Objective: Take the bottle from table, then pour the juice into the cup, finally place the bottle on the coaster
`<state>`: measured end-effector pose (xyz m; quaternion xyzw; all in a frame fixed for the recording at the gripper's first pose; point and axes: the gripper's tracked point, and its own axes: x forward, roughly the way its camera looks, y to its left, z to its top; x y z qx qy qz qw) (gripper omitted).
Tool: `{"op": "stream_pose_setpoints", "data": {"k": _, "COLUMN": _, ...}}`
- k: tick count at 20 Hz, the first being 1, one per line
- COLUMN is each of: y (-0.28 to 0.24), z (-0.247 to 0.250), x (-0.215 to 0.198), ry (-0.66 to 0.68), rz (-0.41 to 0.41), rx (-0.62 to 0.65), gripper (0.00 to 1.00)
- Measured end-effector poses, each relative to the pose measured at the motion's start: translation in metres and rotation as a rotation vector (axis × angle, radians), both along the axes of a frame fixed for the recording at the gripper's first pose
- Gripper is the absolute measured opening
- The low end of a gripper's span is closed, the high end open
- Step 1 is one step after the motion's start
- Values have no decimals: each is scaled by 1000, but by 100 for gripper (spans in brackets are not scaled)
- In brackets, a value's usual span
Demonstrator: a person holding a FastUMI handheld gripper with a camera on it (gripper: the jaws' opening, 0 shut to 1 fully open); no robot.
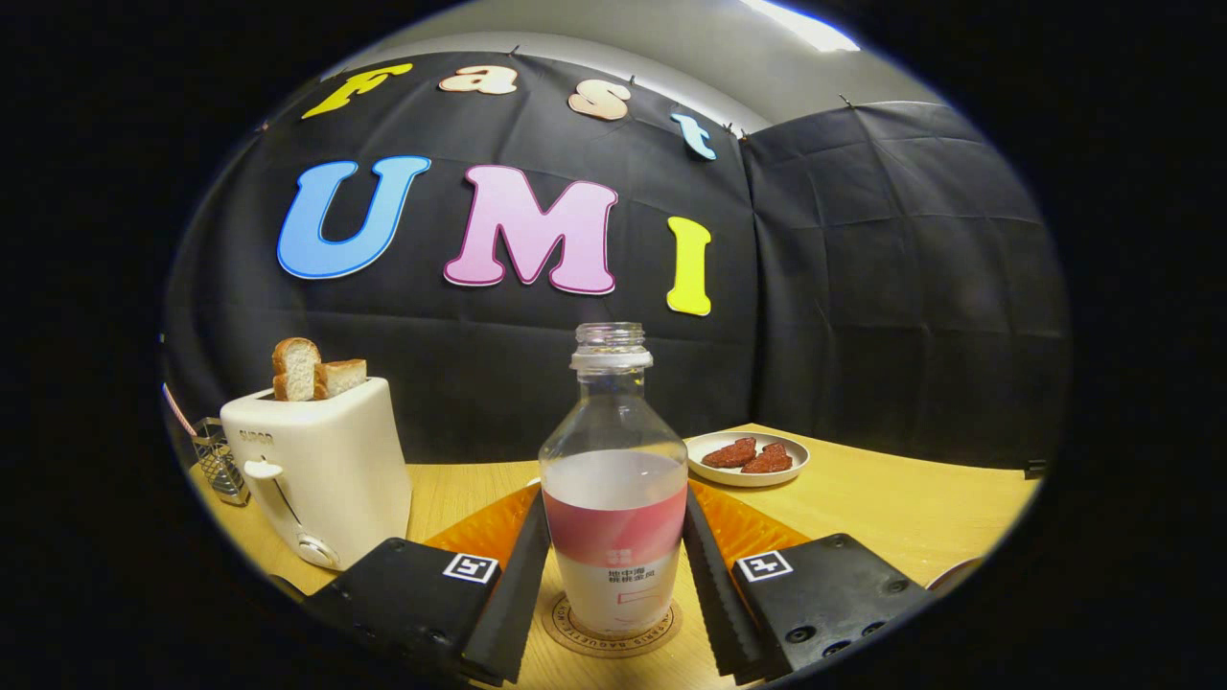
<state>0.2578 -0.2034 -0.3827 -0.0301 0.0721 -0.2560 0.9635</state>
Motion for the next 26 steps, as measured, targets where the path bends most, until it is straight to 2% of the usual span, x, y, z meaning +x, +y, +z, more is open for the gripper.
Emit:
{"op": "stream_pose_setpoints", "data": {"k": 20, "y": 1, "z": -14, "x": -1, "ry": 40, "rz": 9, "rx": 11, "gripper": 78}}
{"op": "stream_pose_setpoints", "data": {"k": 23, "y": 3, "z": -9, "x": -4, "ry": 37, "rz": 12, "rx": 13, "gripper": 96}}
{"op": "stream_pose_setpoints", "data": {"k": 26, "y": 3, "z": -6, "x": -8, "ry": 40, "rz": 9, "rx": 19, "gripper": 96}}
